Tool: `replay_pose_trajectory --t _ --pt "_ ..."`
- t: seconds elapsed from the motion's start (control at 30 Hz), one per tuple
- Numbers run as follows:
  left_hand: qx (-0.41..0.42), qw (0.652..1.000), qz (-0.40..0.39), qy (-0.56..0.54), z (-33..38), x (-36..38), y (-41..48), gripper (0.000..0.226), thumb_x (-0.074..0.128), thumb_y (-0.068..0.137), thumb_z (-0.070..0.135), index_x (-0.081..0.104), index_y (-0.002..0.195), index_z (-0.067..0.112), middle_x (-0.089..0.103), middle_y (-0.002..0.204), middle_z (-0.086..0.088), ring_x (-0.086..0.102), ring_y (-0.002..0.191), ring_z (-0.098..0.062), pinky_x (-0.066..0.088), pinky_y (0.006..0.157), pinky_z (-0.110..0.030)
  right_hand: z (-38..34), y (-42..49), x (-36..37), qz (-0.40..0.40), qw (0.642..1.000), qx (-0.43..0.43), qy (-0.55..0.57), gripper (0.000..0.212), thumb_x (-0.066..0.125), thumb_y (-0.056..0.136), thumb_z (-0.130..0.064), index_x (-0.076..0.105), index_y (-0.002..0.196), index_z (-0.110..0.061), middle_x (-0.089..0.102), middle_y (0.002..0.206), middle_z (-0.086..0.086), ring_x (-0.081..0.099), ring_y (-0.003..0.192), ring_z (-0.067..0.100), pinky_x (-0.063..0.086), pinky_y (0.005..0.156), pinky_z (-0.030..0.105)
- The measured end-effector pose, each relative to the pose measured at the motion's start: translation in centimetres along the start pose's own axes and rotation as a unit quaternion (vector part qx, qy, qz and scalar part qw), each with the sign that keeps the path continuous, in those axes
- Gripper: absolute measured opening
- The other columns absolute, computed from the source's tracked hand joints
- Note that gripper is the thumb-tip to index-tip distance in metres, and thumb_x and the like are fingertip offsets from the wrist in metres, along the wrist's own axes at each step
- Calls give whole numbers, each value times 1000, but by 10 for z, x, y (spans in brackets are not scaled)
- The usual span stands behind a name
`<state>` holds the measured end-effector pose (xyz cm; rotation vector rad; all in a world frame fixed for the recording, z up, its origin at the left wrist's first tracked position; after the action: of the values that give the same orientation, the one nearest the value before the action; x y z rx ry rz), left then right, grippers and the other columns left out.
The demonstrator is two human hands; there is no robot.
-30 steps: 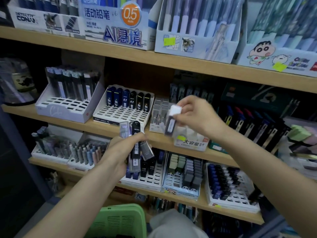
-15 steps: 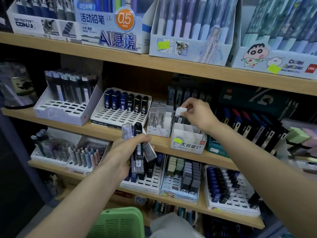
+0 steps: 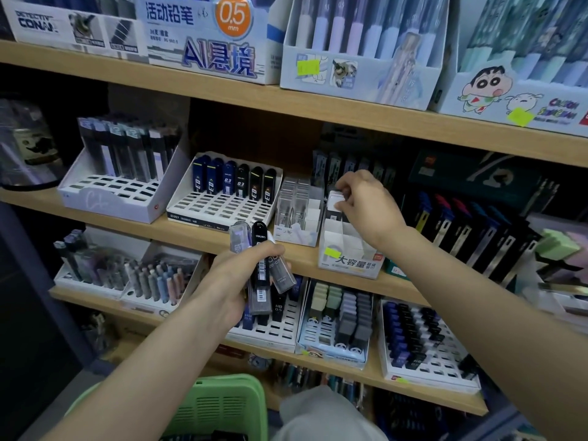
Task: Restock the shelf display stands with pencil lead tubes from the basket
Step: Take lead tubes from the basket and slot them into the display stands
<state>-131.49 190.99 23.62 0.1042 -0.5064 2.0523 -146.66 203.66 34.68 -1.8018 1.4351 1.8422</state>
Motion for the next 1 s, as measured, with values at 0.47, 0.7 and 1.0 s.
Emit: replay_pose_trajectory --t 0.47,0.7,1.0 --pt "3 999 21 -29 5 -12 -5 23 71 78 13 66 98 1 65 62 -5 56 39 -9 42 37 -16 -95 -71 49 -286 894 20 345 34 72 81 -8 57 110 -16 58 88 -2 68 76 18 60 68 30" --pt "-8 999 14 -31 -3 -18 -6 16 72 79 13 67 91 6 61 65 -4 52 49 -11 45 41 -19 -90 -85 50 -321 855 88 398 23 64 85 2 49 90 -15 61 72 -5 65 65 10 59 68 29" --pt "-17 998 11 -54 -8 -26 -1 15 73 79 11 58 83 9 55 65 -3 51 50 -11 47 45 -20 -2 -30 -21 -3 949 121 293 30 68 84 -11 44 100 -17 62 96 7 64 90 26 55 79 45"
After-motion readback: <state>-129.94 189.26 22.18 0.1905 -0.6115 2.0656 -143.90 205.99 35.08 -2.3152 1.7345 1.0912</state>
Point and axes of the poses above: each hand's wrist, its own y-axis towards the middle knuckle, its own x-axis out of the palm, z = x × y, the point moved 9 cm from there along y, towards the middle knuckle
